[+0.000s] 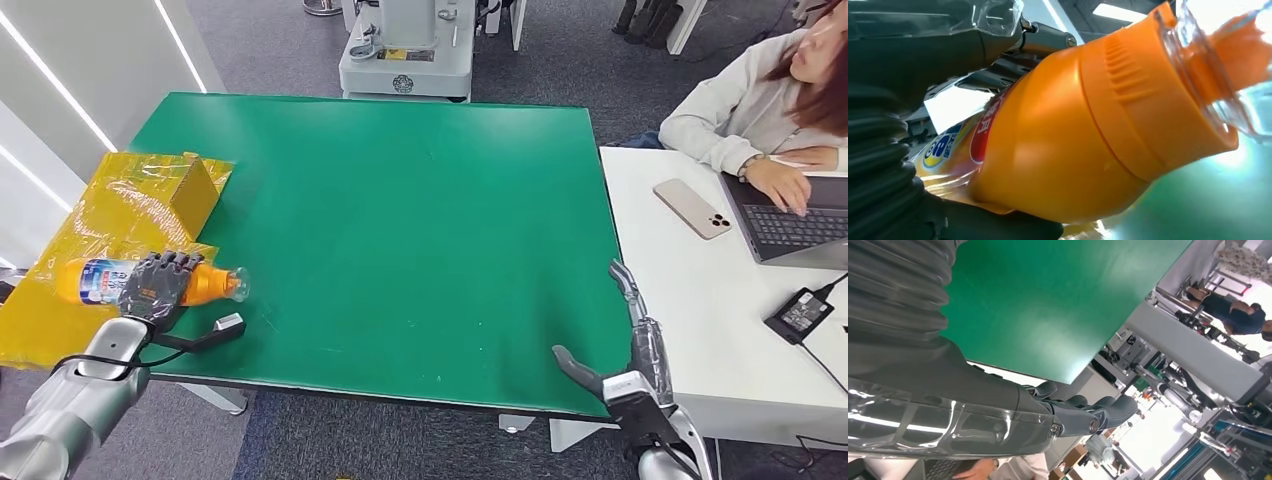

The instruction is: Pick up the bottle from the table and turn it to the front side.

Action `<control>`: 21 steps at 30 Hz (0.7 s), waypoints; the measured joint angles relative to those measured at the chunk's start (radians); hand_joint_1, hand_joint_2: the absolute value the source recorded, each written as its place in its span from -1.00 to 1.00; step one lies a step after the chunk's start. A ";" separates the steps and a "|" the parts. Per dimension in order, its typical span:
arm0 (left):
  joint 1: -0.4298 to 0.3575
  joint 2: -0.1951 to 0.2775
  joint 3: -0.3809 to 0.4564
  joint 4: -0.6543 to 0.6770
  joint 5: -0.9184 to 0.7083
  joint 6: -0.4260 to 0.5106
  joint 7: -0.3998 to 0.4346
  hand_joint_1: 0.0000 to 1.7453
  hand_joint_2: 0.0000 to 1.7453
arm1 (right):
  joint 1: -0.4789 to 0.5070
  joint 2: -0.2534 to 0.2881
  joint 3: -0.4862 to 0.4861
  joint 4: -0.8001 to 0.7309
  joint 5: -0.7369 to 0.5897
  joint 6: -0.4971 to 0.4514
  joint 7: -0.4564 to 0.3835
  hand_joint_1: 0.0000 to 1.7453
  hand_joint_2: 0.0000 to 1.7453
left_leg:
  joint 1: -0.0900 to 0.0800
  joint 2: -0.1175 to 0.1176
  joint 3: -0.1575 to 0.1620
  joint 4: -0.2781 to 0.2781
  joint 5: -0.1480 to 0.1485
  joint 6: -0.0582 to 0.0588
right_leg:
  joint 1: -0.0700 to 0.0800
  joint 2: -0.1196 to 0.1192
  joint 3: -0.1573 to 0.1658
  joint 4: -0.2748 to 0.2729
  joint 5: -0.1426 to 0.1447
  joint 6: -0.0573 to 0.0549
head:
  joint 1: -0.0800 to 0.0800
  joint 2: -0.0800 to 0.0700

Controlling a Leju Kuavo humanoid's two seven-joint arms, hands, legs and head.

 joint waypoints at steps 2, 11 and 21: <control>-0.007 -0.013 -0.033 0.012 -0.004 0.000 0.013 0.18 1.00 | -0.006 0.002 0.002 0.001 0.007 0.006 -0.001 -1.00 1.00 | 0.000 0.000 0.000 0.000 0.000 0.000 | 0.000 0.000 0.000 0.000 0.000 0.000 | 0.000 0.000; -0.068 -0.075 -0.153 0.046 0.035 0.002 0.019 -1.00 1.00 | -0.011 0.003 0.011 0.011 0.010 0.003 -0.001 -1.00 1.00 | 0.000 0.000 0.000 0.000 0.000 0.000 | 0.000 -0.001 0.000 0.000 0.000 0.000 | 0.000 0.000; -0.074 -0.111 -0.151 0.065 0.095 0.005 -0.018 -1.00 1.00 | 0.053 0.003 0.007 -0.012 -0.013 -0.008 0.008 -1.00 1.00 | 0.000 -0.001 0.000 0.000 0.000 0.000 | 0.000 -0.001 0.000 0.000 0.000 0.000 | 0.000 0.000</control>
